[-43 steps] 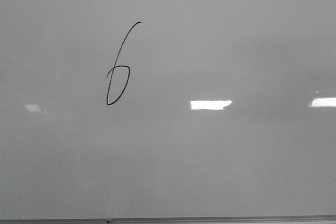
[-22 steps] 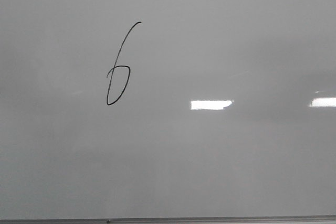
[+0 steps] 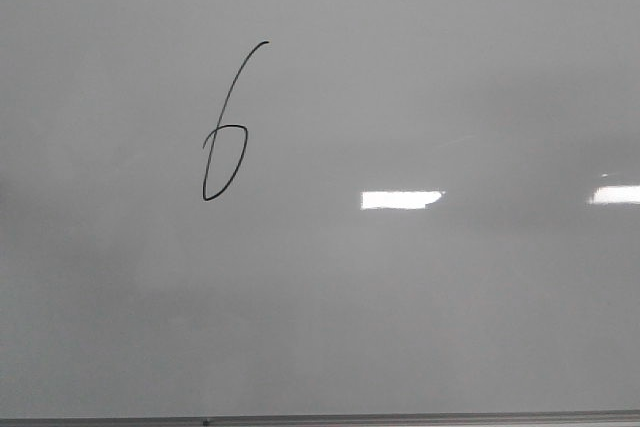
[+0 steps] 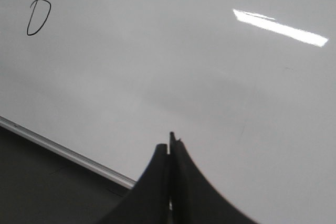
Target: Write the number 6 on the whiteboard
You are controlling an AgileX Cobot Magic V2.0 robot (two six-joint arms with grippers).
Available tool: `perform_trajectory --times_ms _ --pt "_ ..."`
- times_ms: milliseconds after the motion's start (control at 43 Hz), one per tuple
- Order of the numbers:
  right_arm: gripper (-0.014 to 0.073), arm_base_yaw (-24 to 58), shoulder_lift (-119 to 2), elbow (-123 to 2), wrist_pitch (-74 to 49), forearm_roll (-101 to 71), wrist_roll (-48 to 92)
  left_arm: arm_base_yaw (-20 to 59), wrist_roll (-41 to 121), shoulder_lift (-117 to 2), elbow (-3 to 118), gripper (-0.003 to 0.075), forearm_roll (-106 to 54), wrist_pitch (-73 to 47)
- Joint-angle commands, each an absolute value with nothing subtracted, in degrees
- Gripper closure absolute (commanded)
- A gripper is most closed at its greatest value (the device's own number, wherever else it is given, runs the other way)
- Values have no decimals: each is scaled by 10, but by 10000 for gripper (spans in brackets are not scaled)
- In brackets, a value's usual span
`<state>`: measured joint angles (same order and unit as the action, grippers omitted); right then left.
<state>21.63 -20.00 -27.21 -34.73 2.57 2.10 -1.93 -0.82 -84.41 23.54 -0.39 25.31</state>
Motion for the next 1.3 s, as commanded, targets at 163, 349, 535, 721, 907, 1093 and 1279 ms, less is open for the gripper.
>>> perform_trajectory --times_ms 163,349,535,721,907,1093,1279 --pt "662 213 -203 -288 -300 33 20 -20 -12 -828 251 340 -13 298" --pt "662 213 -203 -288 -300 33 20 -20 -10 -769 226 247 -28 283" --pt "662 213 -203 -288 -299 33 20 -20 0 -641 183 249 15 277" --pt "662 213 -203 -288 -297 33 20 -7 0 -467 177 395 28 159" --pt "662 213 -203 -288 -297 33 20 14 0 -288 177 647 48 8" --pt "662 213 -203 -288 -297 33 20 23 0 -153 177 741 48 -106" --pt "662 213 -203 -288 -297 33 20 23 0 -58 177 741 14 -118"
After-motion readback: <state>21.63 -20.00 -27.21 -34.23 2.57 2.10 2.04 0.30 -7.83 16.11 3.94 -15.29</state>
